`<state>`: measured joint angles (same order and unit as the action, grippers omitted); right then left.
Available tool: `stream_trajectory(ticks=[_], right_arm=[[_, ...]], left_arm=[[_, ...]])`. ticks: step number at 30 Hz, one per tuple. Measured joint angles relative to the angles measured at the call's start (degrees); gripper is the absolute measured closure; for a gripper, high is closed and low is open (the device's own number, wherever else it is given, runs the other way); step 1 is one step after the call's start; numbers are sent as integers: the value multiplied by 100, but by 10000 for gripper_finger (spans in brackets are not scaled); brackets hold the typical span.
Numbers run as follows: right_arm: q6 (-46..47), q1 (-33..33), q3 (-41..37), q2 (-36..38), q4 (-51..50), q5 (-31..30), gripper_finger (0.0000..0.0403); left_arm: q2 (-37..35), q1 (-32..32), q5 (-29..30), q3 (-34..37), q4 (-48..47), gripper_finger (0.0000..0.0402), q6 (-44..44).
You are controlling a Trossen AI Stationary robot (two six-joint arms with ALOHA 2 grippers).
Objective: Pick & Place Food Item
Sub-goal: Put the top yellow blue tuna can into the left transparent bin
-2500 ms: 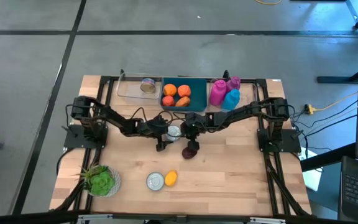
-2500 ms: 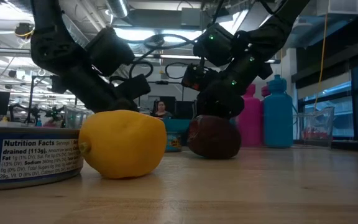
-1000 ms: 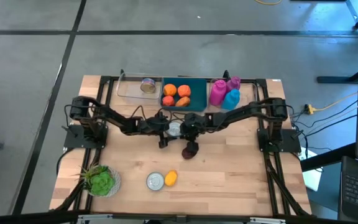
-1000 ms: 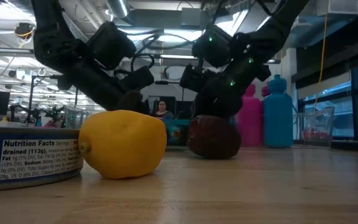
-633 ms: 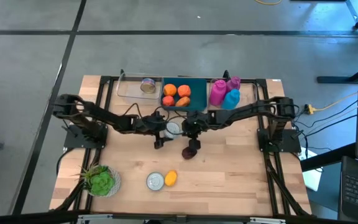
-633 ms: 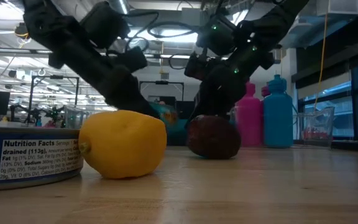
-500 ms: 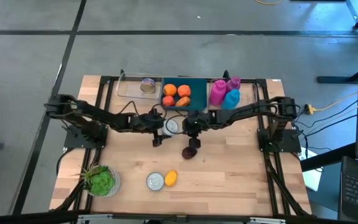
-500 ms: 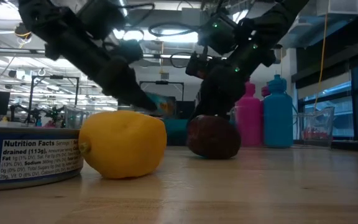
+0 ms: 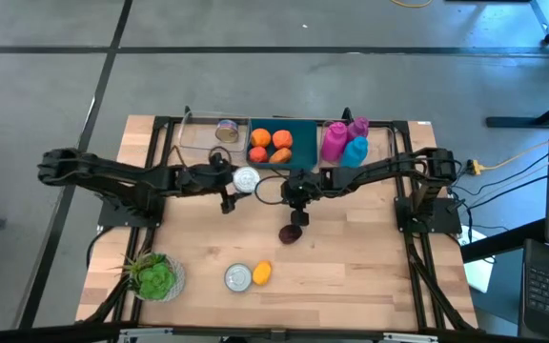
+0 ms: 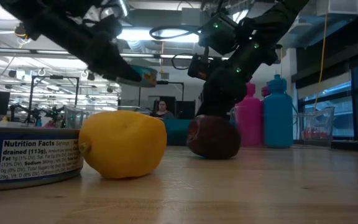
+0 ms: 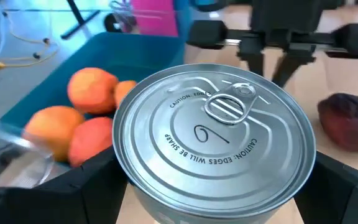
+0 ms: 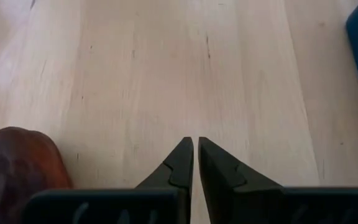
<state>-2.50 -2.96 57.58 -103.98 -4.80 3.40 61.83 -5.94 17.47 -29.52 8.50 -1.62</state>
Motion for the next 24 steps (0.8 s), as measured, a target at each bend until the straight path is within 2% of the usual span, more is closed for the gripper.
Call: stream_trajectory(ticks=[7, 12, 19, 24], right_arm=[[30, 0, -4, 0, 35, -10, 375], [27, 0, -7, 0, 335, -412, 375], [41, -2, -7, 0, 695, -560, 375], [99, 16, -7, 0, 739, -556, 375]], left_arm=[[-1145, -276, -47, 847, 660, 59, -222], [-1782, -422, 126, 1035, 627, 59, -301], [-2119, -864, 953, 980, -278, 59, -743], [-2049, -1359, 942, 587, -976, 59, -1014]])
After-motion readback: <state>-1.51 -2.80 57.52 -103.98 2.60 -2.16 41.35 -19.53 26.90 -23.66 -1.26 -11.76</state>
